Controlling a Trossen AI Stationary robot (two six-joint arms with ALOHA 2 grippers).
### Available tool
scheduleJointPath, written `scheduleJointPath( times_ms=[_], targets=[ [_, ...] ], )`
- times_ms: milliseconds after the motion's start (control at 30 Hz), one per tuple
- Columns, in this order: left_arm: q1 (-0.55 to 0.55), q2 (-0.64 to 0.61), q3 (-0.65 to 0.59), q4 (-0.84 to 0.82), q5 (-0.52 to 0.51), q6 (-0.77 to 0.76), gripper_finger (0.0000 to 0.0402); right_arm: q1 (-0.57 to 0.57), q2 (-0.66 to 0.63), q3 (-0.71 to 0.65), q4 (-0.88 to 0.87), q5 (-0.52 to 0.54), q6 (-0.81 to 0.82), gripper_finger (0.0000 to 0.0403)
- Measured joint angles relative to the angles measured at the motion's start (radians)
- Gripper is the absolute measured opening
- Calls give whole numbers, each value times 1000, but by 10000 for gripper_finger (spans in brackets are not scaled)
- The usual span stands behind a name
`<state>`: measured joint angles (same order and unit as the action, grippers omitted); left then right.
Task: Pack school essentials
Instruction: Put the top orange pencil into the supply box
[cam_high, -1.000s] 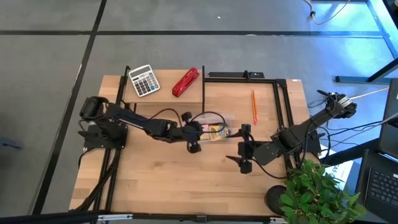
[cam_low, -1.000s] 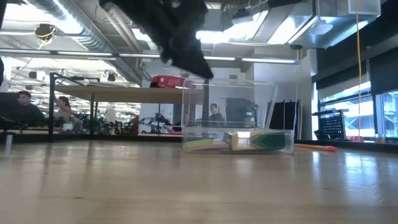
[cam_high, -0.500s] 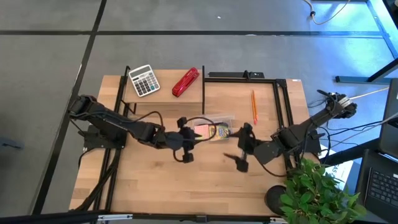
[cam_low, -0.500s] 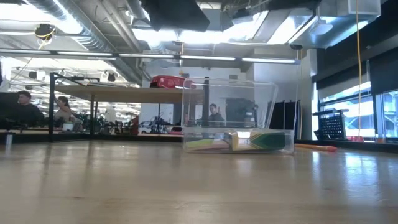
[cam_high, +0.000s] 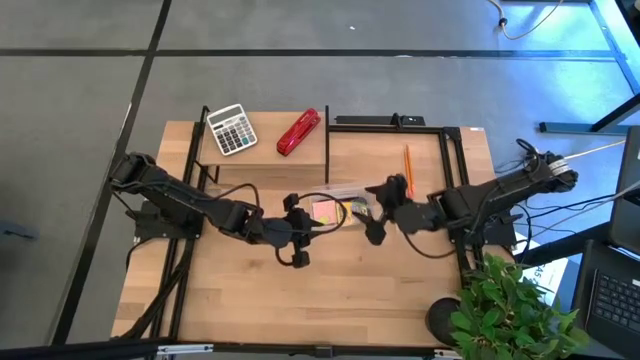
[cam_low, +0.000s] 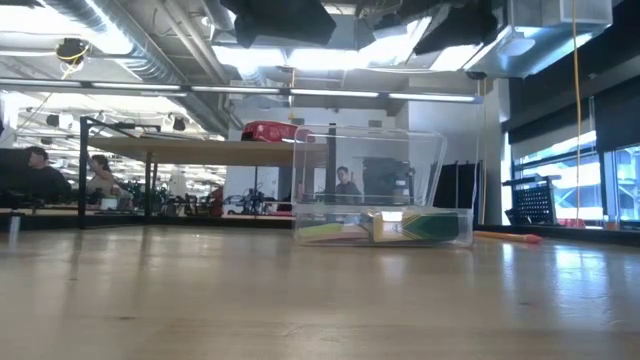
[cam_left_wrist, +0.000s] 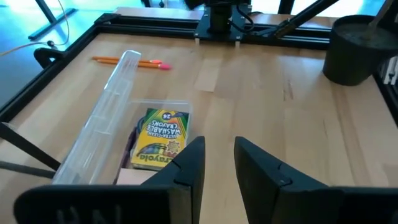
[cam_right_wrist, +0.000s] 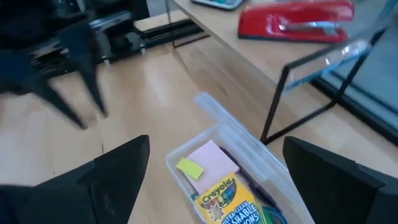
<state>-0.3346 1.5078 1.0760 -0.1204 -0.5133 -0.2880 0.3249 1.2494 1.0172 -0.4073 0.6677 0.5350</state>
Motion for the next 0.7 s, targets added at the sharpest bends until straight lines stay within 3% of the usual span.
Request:
scheduleJointPath(
  times_ms=[167,500,700],
  targets=[
    [-13,0,-1,11,0,-1,78,-82,-38,0,-70,-60,131,369],
    [-20,0,-1,10,-6,-24,78,-206,-88,0,-147,-58,144,369],
    [-21,0,-1,10,-6,-27,78,-305,-78,0,-277,-59,299,369]
  ],
)
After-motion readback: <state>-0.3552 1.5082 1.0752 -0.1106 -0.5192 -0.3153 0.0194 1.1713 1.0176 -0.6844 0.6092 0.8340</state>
